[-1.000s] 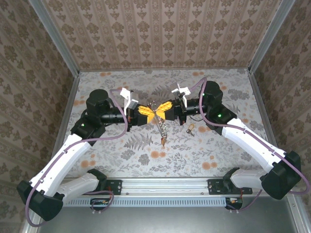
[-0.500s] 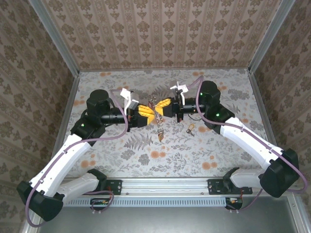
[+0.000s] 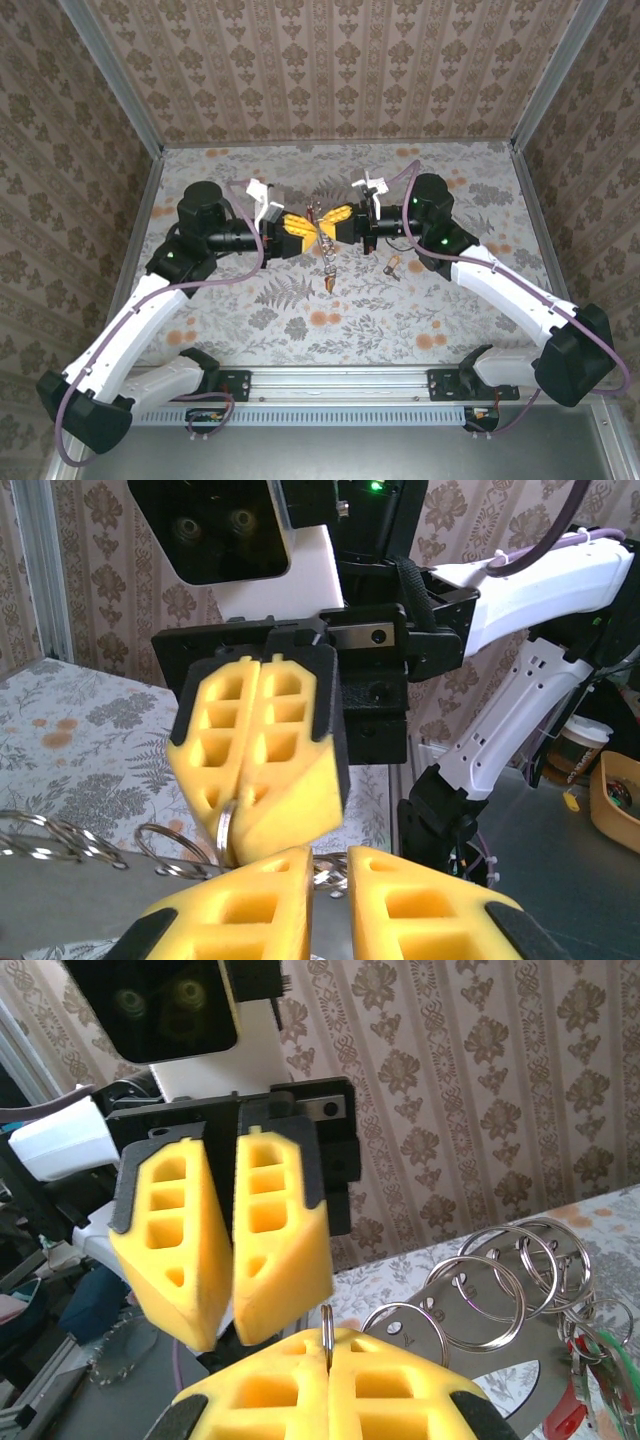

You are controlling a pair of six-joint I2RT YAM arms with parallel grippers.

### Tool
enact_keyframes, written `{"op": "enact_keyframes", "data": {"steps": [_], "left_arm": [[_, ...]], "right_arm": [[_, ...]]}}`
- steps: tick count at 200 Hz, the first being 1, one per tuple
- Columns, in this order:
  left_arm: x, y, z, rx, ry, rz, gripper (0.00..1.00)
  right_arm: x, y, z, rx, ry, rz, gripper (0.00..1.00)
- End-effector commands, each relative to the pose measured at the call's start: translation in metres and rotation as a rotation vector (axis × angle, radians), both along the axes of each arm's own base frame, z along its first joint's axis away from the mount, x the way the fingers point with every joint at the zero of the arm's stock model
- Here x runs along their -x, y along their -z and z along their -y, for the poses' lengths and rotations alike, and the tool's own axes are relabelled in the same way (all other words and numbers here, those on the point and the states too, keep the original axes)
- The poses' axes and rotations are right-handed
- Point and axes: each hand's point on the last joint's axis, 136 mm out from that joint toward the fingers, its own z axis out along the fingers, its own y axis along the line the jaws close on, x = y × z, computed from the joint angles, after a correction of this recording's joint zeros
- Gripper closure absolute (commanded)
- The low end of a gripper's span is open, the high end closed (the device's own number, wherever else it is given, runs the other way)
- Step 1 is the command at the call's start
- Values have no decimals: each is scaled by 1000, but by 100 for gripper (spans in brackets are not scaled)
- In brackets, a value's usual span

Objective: Put the keys on the keyring

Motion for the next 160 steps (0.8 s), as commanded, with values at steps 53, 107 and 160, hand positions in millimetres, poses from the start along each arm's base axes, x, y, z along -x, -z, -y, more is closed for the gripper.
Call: {"op": "enact_keyframes", "data": {"steps": [53,107,160], "left_arm": [[-1,-16,2,29,7,64,84],[1,-18,0,34,8,67,85],[2,-18,-5,39,4,64,86]], "right_arm": [[23,-28,5,-89,-76,83,100],[30,-26,0,-81,-119,77,100],[31,-27,1,-66,-116,86,100]]}}
